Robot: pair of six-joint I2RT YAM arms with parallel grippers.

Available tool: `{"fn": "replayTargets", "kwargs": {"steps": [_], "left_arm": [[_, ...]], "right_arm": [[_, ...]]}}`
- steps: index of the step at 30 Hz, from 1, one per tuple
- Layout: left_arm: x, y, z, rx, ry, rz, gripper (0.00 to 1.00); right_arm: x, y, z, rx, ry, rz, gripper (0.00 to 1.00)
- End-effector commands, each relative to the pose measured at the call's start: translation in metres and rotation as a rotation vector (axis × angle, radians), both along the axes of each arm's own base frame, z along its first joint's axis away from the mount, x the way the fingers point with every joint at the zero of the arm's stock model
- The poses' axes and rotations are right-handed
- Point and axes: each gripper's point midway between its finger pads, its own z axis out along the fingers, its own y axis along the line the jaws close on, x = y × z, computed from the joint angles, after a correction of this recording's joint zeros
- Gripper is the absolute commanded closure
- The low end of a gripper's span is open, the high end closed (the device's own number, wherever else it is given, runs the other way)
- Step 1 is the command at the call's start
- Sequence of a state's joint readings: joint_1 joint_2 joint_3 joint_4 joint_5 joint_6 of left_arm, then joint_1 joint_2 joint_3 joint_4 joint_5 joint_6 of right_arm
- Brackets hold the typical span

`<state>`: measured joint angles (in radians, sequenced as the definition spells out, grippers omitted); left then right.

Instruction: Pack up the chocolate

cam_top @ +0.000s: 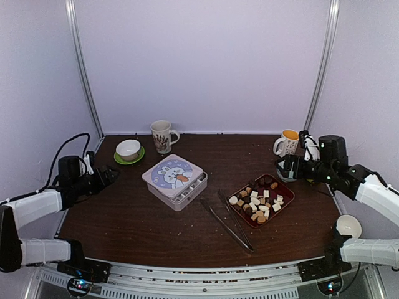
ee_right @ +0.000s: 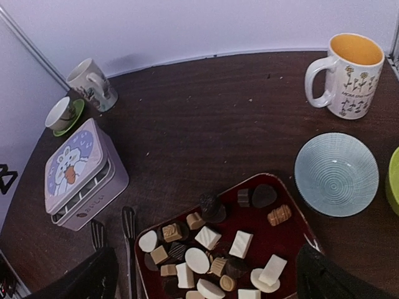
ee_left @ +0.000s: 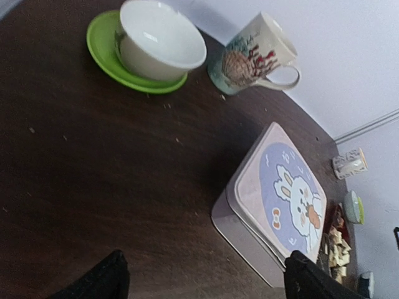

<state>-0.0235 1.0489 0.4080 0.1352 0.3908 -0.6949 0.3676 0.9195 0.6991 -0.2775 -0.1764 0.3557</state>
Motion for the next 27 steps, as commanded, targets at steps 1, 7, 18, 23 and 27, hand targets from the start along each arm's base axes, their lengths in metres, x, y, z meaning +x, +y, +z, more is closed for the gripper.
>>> {"fn": "replayTargets", "kwargs": {"steps": [1, 7, 18, 23, 27], "left_arm": [[-0.003, -0.042, 0.004, -0.213, 0.053, -0.178, 0.12], [0.009, -0.060, -0.005, -0.286, 0.096, -0.224, 0.16], [0.042, -0.077, -0.014, -0.404, 0.086, -0.243, 0.32], [0.055, -0.087, -0.025, -0.422, 0.106, -0.257, 0.43], [0.063, -0.097, -0.034, -0.441, 0.114, -0.271, 0.44]], "right_arm": [[-0.020, 0.024, -0.010, -0.003, 0.057, 0.085, 0.00], [-0.031, 0.048, -0.015, 0.015, 0.057, 0.162, 0.00], [-0.035, 0.065, -0.015, 0.023, 0.041, 0.213, 0.00], [-0.036, 0.066, -0.015, 0.020, 0.037, 0.214, 0.00], [-0.036, 0.066, -0.015, 0.023, 0.038, 0.215, 0.00]]}}
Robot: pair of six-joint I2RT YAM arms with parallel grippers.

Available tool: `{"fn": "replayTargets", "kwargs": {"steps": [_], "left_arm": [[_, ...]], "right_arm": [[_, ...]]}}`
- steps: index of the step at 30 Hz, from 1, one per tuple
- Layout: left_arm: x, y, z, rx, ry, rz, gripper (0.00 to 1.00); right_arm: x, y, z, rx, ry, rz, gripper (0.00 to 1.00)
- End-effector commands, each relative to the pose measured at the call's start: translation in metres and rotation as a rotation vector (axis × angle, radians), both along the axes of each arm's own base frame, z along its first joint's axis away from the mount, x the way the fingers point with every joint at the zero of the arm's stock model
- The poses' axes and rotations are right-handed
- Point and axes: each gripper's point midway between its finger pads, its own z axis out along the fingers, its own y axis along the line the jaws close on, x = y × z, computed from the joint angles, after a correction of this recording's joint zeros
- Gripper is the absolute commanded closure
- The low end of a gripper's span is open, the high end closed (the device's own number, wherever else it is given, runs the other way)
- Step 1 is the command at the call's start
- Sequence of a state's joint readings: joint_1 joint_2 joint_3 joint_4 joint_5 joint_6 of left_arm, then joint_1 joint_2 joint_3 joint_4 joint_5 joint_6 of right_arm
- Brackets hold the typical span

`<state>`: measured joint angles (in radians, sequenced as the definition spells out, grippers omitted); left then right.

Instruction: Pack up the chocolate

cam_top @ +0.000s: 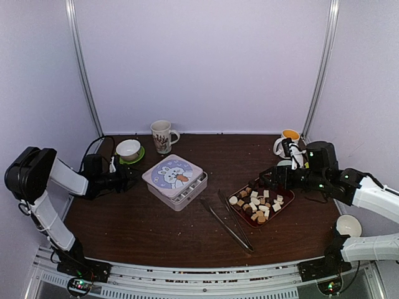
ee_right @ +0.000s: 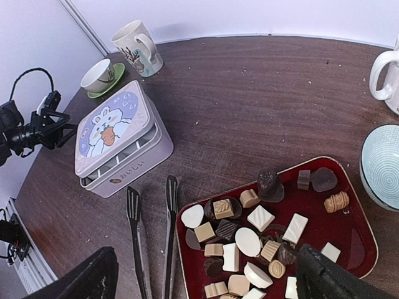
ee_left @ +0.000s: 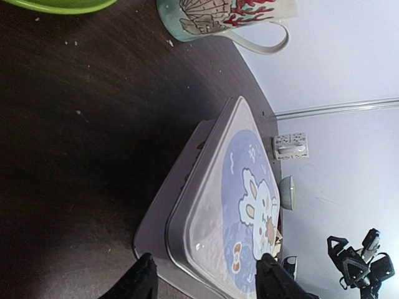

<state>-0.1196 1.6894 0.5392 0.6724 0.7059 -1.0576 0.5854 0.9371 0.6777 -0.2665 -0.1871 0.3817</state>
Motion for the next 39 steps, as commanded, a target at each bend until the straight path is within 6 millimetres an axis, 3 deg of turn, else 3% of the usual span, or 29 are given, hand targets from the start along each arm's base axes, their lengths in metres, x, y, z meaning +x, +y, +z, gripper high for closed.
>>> {"fn": "replayTargets", "kwargs": {"steps": [1, 11, 28, 33, 39], "left_arm": [[0.015, -0.014, 0.013, -0.052, -0.080, -0.031, 0.44], [0.025, -0.022, -0.002, -0.130, -0.066, -0.021, 0.57], [0.037, -0.033, -0.011, -0.120, -0.071, -0.042, 0.59], [0.036, -0.033, -0.012, -0.117, -0.076, -0.044, 0.71], [0.031, -0.040, 0.010, -0.158, -0.139, -0.071, 0.84]], "right_arm": [[-0.001, 0.003, -0.002, 0.013, 0.000, 0.001, 0.00], [-0.003, 0.003, -0.002, 0.007, 0.000, 0.010, 0.00], [-0.002, 0.005, -0.004, 0.000, 0.004, 0.017, 0.00], [-0.002, 0.005, -0.004, -0.003, 0.003, 0.019, 0.00], [-0.002, 0.005, -0.004, -0.002, 0.004, 0.020, 0.00]]}}
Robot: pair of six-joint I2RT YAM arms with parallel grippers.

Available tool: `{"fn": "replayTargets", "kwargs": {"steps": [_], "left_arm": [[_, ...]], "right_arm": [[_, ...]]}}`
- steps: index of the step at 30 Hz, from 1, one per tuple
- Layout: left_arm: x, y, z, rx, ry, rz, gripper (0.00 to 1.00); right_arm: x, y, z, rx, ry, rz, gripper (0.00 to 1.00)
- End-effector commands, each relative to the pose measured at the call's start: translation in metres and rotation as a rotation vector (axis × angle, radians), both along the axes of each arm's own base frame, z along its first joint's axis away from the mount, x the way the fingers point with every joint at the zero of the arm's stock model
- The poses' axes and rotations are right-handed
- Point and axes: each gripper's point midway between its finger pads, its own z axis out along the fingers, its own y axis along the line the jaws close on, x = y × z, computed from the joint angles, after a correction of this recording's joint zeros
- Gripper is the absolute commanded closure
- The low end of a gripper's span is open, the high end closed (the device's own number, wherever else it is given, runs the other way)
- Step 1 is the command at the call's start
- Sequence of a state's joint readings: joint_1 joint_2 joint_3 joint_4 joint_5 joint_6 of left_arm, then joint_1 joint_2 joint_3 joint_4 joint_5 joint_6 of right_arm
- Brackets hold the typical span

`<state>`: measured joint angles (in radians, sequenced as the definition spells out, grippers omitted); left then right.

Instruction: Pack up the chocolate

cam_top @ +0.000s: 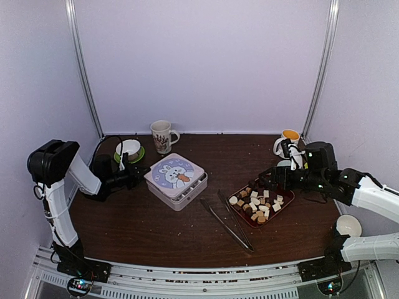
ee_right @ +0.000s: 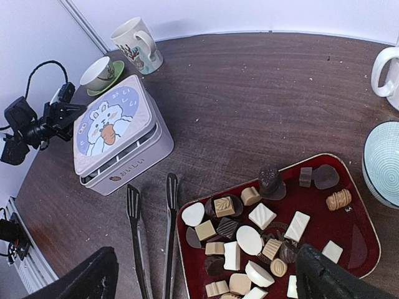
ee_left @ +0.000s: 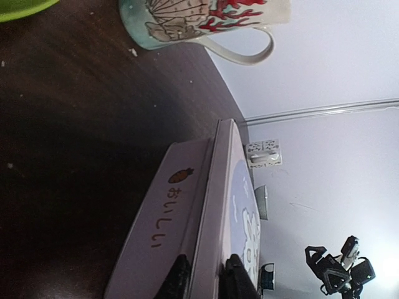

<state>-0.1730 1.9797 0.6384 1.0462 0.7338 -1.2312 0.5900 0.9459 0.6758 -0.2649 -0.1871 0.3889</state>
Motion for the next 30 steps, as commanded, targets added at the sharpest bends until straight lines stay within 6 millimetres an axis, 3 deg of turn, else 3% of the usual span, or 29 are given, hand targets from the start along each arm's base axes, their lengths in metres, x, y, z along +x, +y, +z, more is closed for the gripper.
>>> {"fn": "replayTargets", "kwargs": {"steps": [1, 9, 22, 27, 30], "left_arm": [[-0.004, -0.010, 0.022, -0.020, -0.097, -0.036, 0.85], [-0.012, -0.012, 0.047, -0.070, -0.133, -0.041, 0.88], [-0.041, -0.042, 0.145, -0.193, -0.266, -0.115, 0.92], [-0.048, -0.039, 0.177, -0.130, -0.309, -0.114, 0.93], [-0.052, -0.033, 0.189, 0.028, -0.325, -0.095, 0.92]], "right_arm": [[-0.001, 0.004, -0.001, -0.002, -0.007, 0.019, 0.00], [-0.002, 0.004, 0.001, 0.001, -0.013, 0.022, 0.00], [-0.002, 0.004, 0.005, -0.002, -0.023, 0.022, 0.00], [-0.002, 0.002, 0.007, -0.016, -0.030, 0.024, 0.00], [-0.003, 0.000, 0.009, -0.025, -0.037, 0.021, 0.00]]}}
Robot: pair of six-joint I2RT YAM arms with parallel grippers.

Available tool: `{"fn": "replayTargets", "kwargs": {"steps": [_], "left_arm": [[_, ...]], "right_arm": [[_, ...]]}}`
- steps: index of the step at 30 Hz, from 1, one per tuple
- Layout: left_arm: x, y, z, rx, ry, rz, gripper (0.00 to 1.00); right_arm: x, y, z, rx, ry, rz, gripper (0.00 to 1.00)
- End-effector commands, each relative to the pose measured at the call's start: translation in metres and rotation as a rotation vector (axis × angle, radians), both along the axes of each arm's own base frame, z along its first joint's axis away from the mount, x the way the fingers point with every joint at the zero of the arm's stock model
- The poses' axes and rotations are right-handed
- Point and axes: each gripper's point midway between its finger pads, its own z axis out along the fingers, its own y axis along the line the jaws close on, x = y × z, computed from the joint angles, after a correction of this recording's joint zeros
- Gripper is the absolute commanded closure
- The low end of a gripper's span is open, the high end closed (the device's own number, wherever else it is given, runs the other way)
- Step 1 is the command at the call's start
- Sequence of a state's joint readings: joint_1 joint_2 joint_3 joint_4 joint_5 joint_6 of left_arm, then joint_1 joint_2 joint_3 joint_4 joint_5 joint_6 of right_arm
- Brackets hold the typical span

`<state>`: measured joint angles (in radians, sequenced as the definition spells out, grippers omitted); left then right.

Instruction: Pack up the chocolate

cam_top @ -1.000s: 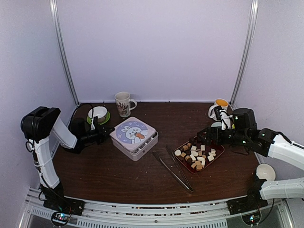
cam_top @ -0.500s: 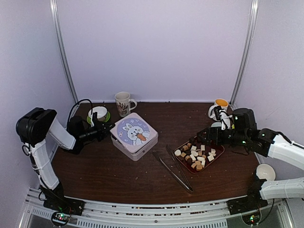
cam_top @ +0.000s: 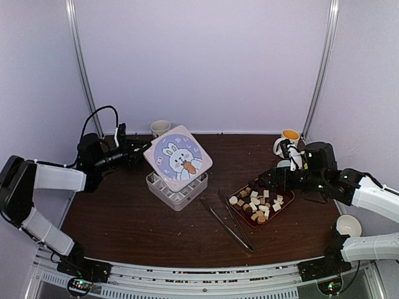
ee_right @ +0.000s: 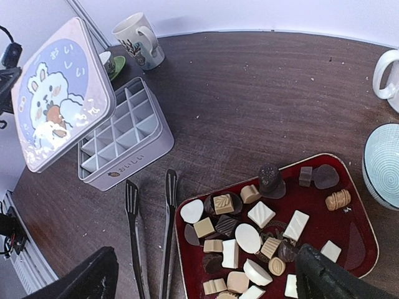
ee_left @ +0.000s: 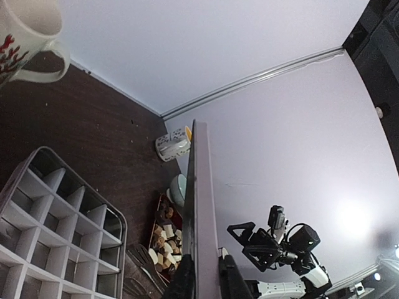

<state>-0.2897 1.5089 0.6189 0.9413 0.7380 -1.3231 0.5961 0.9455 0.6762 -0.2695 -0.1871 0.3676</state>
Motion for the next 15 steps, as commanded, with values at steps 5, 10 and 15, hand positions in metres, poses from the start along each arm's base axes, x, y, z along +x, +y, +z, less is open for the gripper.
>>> {"fn": "replayTargets", "kwargs": {"steps": [5, 10, 15], "left_arm": [[-0.015, 0.052, 0.060, 0.575, -0.161, 0.223, 0.91], [-0.035, 0.100, 0.086, 0.847, -0.196, 0.368, 0.91], [-0.049, 0.143, 0.092, 1.082, -0.193, 0.483, 0.91]], "right_arm": [[-0.003, -0.004, 0.012, -0.012, -0.039, 0.001, 0.00], [-0.004, -0.005, 0.011, -0.020, -0.043, -0.001, 0.00], [-0.003, -0.006, 0.013, -0.024, -0.050, -0.003, 0.00]]}}
